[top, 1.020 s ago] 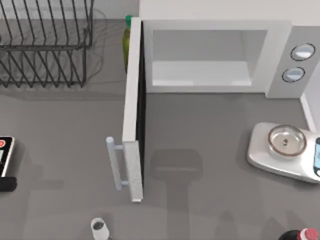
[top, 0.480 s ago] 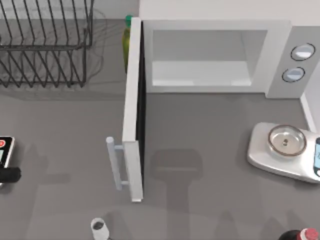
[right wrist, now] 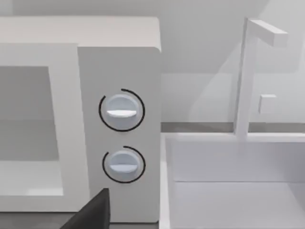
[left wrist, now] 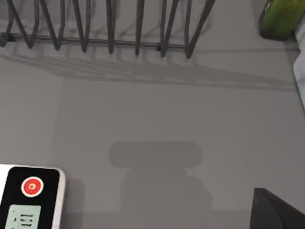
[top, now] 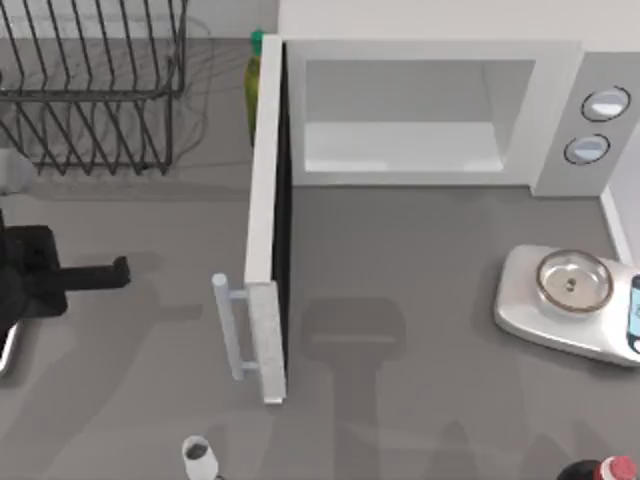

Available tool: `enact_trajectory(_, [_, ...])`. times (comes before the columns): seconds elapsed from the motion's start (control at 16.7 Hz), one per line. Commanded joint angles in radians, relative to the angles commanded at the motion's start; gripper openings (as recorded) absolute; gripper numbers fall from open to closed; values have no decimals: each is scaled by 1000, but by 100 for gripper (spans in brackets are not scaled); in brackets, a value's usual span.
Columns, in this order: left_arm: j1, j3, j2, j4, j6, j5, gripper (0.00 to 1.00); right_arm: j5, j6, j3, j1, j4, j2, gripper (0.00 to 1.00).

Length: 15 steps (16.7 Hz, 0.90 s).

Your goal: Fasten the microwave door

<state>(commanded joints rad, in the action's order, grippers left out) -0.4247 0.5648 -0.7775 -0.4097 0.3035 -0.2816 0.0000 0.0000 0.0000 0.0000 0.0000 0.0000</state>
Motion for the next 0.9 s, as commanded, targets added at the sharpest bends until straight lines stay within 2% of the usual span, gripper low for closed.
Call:
enact_trajectory(0.36, [-153,205,-291,-148,109,-101,0,0,0,0,0,0,0,100])
enact_trajectory(0.72, [-160,213,-305,-153,116,-105,0,0,0,0,0,0,0,100])
enact_trajectory(0.9, [-160,160,-331,-84,116,-106,0,0,0,0,0,0,0,100])
